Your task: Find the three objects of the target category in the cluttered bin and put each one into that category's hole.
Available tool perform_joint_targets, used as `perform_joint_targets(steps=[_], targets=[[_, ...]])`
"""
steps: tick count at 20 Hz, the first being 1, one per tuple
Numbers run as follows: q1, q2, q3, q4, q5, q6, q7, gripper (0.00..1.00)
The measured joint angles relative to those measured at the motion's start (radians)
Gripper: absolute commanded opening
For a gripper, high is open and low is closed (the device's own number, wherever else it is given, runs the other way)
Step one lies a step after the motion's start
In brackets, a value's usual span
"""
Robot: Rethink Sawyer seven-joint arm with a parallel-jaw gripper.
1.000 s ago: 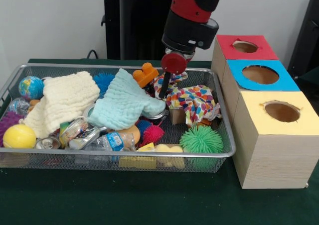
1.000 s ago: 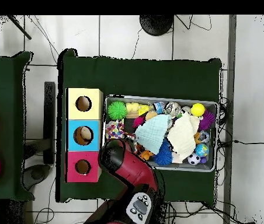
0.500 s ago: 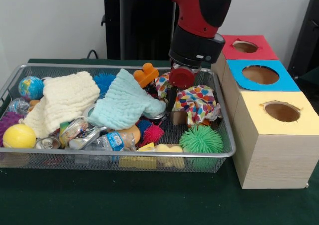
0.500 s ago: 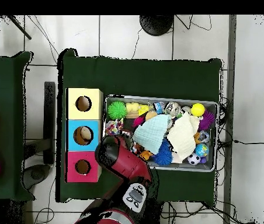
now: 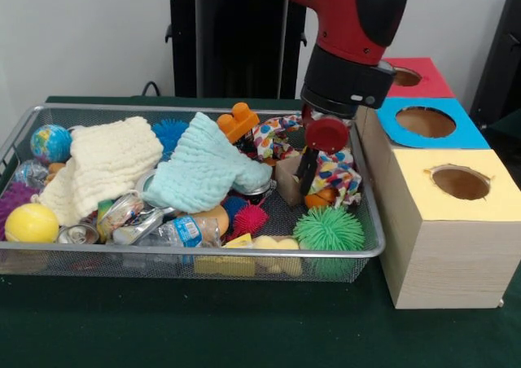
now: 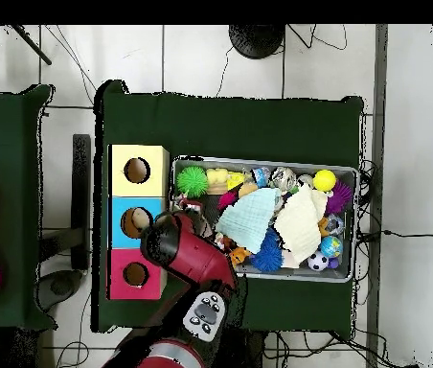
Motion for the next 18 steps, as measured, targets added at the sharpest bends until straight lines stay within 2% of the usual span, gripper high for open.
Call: perform_joint_targets(steps=[13,18], targets=[[0.003,0.051,-0.002,-0.133,0.000,0.000,0.000,1.00],[0.001,0.063,-0.008,-0.159,0.000,0.000,0.000,1.00]])
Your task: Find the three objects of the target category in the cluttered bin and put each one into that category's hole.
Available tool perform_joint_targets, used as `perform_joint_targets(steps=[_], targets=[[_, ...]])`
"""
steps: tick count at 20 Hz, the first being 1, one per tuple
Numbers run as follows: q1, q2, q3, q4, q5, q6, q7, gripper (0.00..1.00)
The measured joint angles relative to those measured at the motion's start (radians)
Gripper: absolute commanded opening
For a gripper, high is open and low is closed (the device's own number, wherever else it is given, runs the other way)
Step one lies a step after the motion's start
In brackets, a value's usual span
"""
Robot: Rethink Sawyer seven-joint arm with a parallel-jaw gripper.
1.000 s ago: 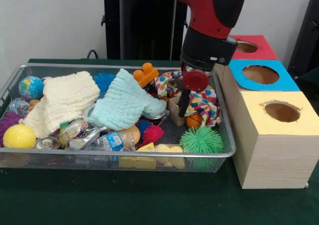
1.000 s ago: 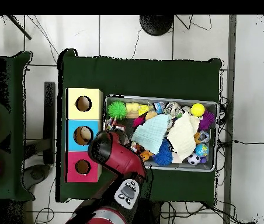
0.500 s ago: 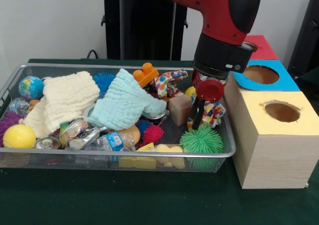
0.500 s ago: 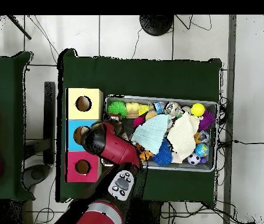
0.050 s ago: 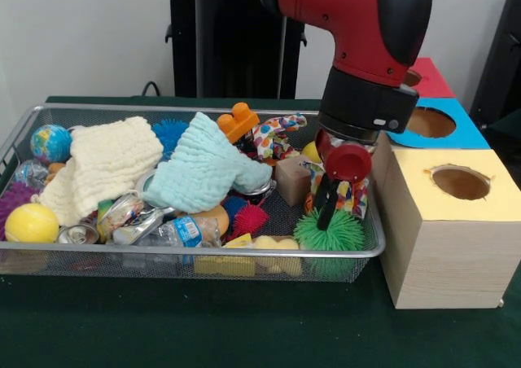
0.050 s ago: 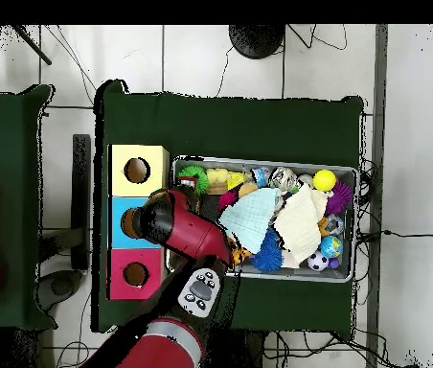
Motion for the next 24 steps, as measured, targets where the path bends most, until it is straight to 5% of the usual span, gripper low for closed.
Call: perform_joint_targets(steps=[24], targets=[[-0.068,0.027,-0.006,-0.017,0.000,0.000,0.000,1.00]])
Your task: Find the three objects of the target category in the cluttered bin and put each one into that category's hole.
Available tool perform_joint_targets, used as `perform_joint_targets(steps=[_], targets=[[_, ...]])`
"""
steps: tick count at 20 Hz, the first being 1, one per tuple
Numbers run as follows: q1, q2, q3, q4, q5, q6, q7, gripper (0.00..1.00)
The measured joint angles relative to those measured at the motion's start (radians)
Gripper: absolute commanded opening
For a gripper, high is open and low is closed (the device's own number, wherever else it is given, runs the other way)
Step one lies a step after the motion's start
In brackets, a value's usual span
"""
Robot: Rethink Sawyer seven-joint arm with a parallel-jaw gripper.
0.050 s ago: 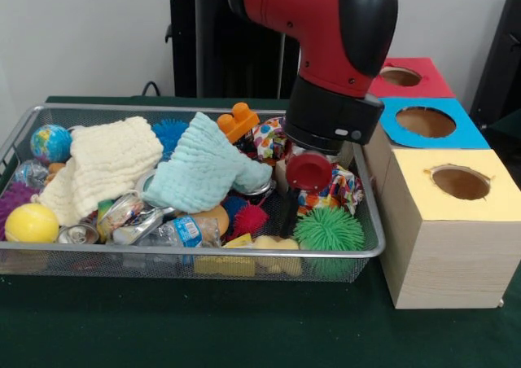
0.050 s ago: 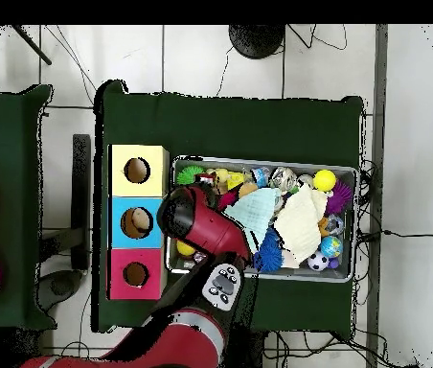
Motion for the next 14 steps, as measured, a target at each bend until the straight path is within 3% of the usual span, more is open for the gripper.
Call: perform_joint_targets(steps=[14], targets=[[-0.026,0.044,0.004,-0.046,0.000,0.000,0.000,1.00]])
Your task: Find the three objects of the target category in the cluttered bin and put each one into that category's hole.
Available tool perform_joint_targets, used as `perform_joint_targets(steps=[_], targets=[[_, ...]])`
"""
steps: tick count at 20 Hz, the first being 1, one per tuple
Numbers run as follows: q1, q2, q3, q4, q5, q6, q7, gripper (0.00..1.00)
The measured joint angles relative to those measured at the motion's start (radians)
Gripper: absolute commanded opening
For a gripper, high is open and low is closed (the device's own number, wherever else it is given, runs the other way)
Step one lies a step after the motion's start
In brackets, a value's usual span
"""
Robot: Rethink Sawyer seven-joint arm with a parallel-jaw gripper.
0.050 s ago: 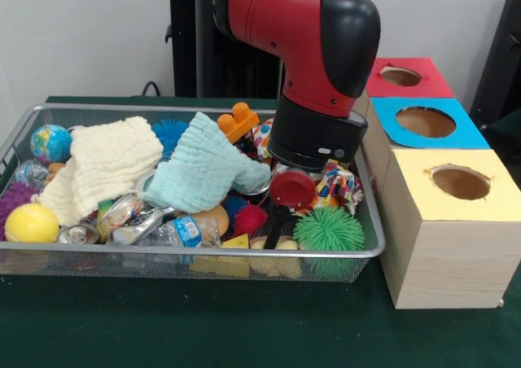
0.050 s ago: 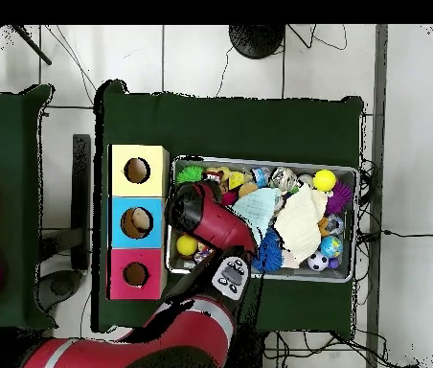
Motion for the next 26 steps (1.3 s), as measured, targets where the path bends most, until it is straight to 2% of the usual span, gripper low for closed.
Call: perform_joint_targets(steps=[26], targets=[[0.031,0.004,0.005,-0.006,0.000,-0.003,0.000,1.00]])
